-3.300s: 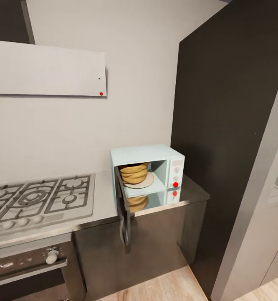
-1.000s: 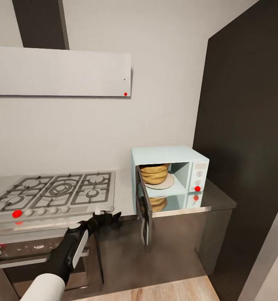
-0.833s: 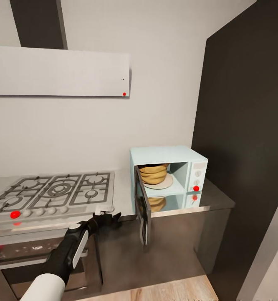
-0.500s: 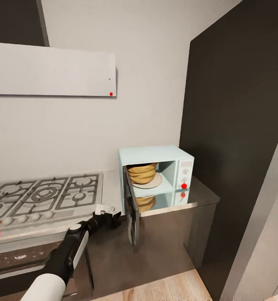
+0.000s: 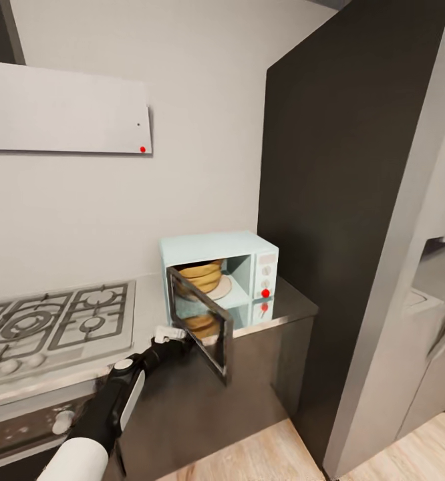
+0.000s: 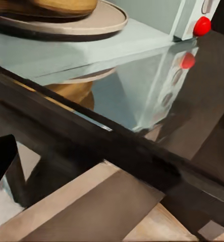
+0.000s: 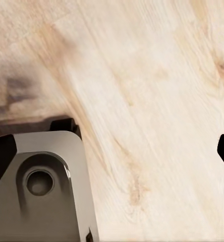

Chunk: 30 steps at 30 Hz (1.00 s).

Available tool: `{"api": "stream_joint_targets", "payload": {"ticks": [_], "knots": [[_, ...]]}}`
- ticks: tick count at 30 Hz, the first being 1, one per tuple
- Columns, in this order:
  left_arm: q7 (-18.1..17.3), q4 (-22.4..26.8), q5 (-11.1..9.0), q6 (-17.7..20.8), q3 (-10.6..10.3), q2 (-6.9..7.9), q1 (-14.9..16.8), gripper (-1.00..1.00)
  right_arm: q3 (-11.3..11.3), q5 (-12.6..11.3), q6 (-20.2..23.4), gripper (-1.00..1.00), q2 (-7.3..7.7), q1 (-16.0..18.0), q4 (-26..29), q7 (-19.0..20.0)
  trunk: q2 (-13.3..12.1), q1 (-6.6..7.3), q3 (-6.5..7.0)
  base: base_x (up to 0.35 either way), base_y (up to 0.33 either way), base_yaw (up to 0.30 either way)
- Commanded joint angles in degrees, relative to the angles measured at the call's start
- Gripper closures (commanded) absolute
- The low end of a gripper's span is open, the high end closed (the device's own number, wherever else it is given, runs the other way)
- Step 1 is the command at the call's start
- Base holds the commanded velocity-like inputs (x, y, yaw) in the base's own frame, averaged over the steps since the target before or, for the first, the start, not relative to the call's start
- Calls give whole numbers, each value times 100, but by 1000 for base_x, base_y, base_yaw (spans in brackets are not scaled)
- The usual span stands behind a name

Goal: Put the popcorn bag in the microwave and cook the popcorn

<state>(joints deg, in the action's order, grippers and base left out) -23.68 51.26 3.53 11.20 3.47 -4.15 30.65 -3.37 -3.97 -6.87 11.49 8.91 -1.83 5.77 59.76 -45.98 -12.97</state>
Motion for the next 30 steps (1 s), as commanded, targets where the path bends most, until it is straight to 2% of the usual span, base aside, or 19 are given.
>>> {"api": "stream_joint_targets", "payload": {"ticks": [1, 3, 6, 8, 11, 17, 19, 21, 24, 28, 30], "knots": [[-58, 2, 25, 40, 31, -13, 3, -100, -32, -43, -33, -100, 2, 2, -20, 39, 5, -1, -8, 0, 0, -277], [-58, -4, 25, 40, 31, -62, 3, -100, -32, -43, -34, -100, 3, 0, -20, 39, 5, -1, -8, 0, 0, -277], [-58, -25, 37, 39, 28, -241, 3, -100, -32, -50, -34, -100, 4, -3, -20, 39, 5, -1, -8, 0, 0, -277], [-58, -28, 72, 38, -77, -339, 3, -100, -32, -51, -34, -100, 3, -28, -20, 39, 5, -1, -8, 0, 0, -277], [-53, -25, 100, 40, -184, -364, 3, -100, -32, -51, -34, -100, 10, -46, -20, 39, 5, -1, -8, 0, 0, -277], [-32, -7, 104, 47, -196, -367, 3, -100, -32, -46, -34, -100, 11, -48, -20, 39, 5, -1, -8, 0, 0, -277], [320, 0, 101, 48, -197, -378, 3, -100, -31, -43, -34, -100, 9, -48, -18, 39, 5, -1, -8, 0, 0, -277], [1050, 16, 96, 56, -205, -485, 3, -100, -32, -43, -34, -100, 7, -48, -18, 39, 5, -1, -8, 0, 0, -277], [1335, 33, 103, 49, -300, -554, 3, -100, -28, -43, -41, -100, -2, -48, -11, 39, 5, -1, -8, 0, 0, -114], [2285, 41, 80, 49, -831, -585, 3, -100, -25, -37, -49, -100, -3, -48, -11, 39, 5, -1, -8, 0, 0, -11], [2584, 51, 58, 49, -1097, -585, 3, -100, -29, -34, -46, -100, 0, -48, -11, 39, 5, -1, -8, 0, 0, -1]]}}
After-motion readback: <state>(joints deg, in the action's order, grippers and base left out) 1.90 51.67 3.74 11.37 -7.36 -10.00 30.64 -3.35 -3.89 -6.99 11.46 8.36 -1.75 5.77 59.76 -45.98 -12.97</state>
